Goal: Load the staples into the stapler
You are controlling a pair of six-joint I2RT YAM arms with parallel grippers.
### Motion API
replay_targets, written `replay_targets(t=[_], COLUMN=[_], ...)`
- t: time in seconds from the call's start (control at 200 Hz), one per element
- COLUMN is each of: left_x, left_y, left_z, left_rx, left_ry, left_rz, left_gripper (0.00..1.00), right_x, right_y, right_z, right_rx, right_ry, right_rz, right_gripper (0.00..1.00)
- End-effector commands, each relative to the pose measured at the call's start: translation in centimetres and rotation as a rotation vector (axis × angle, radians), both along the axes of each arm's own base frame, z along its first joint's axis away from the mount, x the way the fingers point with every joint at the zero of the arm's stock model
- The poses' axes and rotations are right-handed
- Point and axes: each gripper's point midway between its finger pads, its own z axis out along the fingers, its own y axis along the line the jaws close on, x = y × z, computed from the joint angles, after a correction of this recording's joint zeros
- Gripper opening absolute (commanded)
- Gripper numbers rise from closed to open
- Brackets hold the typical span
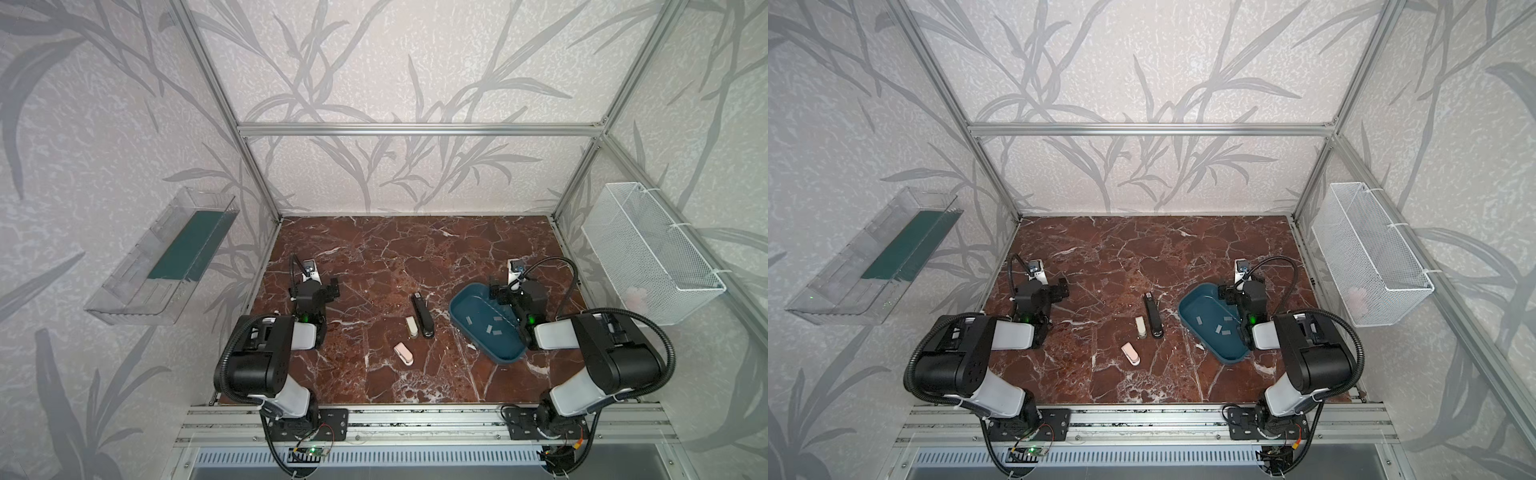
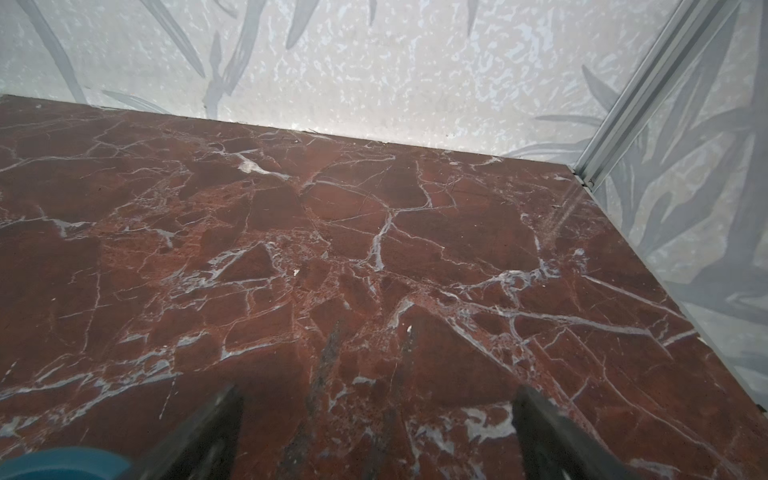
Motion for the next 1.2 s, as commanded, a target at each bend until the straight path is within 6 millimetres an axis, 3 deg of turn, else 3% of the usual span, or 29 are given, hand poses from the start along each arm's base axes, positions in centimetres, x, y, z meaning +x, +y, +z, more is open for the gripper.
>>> replay_targets(t=[0.0,0.145,0.31,1.194], left_x=[0.1,0.0,0.1,0.1], left_y=[0.4,0.4,0.4,0.4], left_z=[0.3,0.2,0.3,0.2], left_rx=[-0.001,0.000,0.000,0.000], left_ry=[-0.015,-0.014,-0.015,-0.013], left_rz=[0.019,0.019,0.020,0.019], left_gripper=[0.99,0.99,0.99,0.99], right_x=[-0.1,-2.9,0.2,0.2], right_y=[-0.2,-0.4,-0.6,0.0], right_z=[0.2,1.3,0.1,-0.1], right_rx=[-0.009,0.004,-0.011,-0.002], right_ry=[-0.007,-0.164,0.007,0.018], right_rz=[-0.003,0.010,-0.032,0.016], right_gripper=[0.99,0.99,0.99,0.99])
